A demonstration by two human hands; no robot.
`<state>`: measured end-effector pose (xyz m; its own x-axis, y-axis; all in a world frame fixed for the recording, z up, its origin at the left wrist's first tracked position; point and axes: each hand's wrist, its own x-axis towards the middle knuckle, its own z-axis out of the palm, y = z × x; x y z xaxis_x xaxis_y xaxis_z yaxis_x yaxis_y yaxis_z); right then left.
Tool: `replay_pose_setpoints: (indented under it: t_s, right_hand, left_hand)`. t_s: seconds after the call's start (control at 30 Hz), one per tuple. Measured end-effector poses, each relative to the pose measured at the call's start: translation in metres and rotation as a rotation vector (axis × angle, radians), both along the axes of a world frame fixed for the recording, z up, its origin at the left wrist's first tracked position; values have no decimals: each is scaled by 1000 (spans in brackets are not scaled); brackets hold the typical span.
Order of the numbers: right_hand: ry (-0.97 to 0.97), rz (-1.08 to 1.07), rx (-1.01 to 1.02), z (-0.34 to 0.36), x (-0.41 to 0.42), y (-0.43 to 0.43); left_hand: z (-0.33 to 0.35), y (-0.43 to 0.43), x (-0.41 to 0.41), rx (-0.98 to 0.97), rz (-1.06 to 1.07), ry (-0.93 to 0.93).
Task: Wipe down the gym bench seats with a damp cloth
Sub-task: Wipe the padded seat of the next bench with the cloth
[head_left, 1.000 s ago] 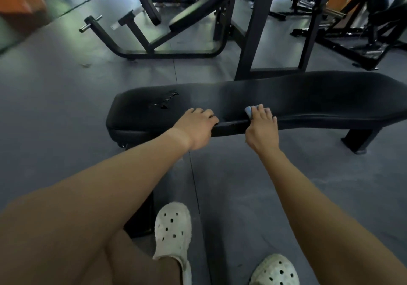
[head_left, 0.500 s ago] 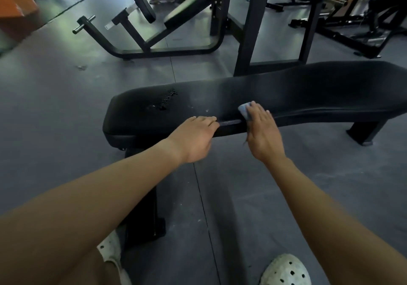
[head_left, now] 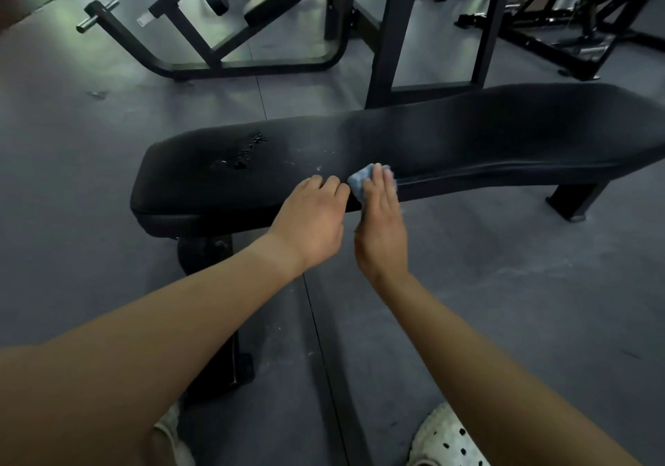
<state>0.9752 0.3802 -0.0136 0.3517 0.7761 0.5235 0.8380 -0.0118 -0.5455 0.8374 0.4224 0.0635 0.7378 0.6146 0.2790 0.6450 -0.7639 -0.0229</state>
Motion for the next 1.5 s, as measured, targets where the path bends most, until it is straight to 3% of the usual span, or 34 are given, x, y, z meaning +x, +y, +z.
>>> replay_pose_setpoints:
  t_s: [0.13,0.27,0.37,0.47,0.57,0.87,1.1,1.27,1.4,1.5]
  right_hand:
    - [-298,11,-8,-1,35,1]
    - [-303,-238,-48,7,65,-6]
    - [-185,-365,-25,14,77,-10]
    - [120,-336,40,21,71,-7]
    - [247,-315,44,25,46,-4]
    - [103,65,-61,28,-14,-5]
    - [51,56,-24,40,15,2]
    - [170,-225,-32,48,34,18]
    - [35,-265,-102,48,4,25]
    - [-231,-186,-142,41,-31,29]
  left_hand:
    - [0,-1,1,-9,6,0]
    - [0,0,-3,-36,0,9]
    - [0,1,-3,-35,-3,19]
    - [0,1,-4,-42,1,23]
    - [1,0,-5,-42,-6,20]
    - [5,6,-12,-58,-36,8]
    - [7,11,-31,-66,14,99]
    - [10,15,-52,-46,84,127]
    - [8,21,-70,-54,138,138]
    - [11,25,-78,-66,169,118]
